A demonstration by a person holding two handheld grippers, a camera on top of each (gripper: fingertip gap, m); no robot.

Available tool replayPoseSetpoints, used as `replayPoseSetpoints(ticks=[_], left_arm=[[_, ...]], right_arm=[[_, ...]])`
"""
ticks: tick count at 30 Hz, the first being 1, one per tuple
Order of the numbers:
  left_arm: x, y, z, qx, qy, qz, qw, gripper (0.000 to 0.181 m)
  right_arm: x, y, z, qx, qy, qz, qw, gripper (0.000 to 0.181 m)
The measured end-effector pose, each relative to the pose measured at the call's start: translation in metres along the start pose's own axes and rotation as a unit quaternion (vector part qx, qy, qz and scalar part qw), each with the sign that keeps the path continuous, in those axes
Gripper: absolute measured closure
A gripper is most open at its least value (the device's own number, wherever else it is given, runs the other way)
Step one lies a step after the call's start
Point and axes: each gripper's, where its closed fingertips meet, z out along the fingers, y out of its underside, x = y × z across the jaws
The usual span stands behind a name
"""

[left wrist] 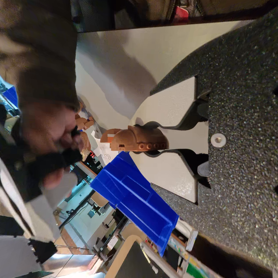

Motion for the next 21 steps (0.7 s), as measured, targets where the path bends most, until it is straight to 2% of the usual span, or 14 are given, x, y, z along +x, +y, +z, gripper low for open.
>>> replayPoseSetpoints(ticks=[2, 4, 6, 9, 13, 15, 17, 19, 21], left_arm=[[-0.003, 0.004, 0.001, -0.002, 0.001, -0.038, 0.999, 0.157], [-0.009, 0.005, -0.001, 0.002, -0.004, -0.072, 0.997, 0.157], [-0.015, 0.006, -0.003, 0.011, -0.004, -0.115, 0.993, 0.157], [-0.024, 0.008, -0.008, 0.032, 0.0, -0.194, 0.98, 0.157], [-0.036, 0.002, -0.016, 0.089, 0.024, -0.308, 0.947, 0.157], [-0.042, -0.002, -0.022, 0.128, 0.04, -0.366, 0.921, 0.157], [-0.05, -0.008, -0.03, 0.18, 0.063, -0.432, 0.882, 0.157], [-0.06, -0.013, -0.039, 0.242, 0.09, -0.504, 0.824, 0.157], [-0.069, -0.013, -0.046, 0.294, 0.118, -0.573, 0.756, 0.157]], right_arm=[[0.034, 0.018, 0.033, -0.053, 0.015, 0.009, 0.998, 0.166], [0.063, 0.054, 0.061, -0.133, 0.032, 0.026, 0.99, 0.163], [0.084, 0.084, 0.074, -0.175, 0.06, 0.045, 0.982, 0.148], [0.089, 0.1, 0.064, -0.167, 0.088, 0.082, 0.979, 0.146], [0.074, 0.084, 0.032, -0.14, 0.11, 0.034, 0.983, 0.147], [0.052, 0.073, 0.017, -0.119, 0.097, 0.017, 0.988, 0.148], [0.02, 0.063, 0.004, -0.087, 0.061, 0.027, 0.994, 0.148], [-0.015, 0.053, -0.008, -0.055, 0.028, 0.039, 0.997, 0.149], [-0.043, 0.042, -0.016, -0.035, 0.01, 0.023, 0.999, 0.149]])
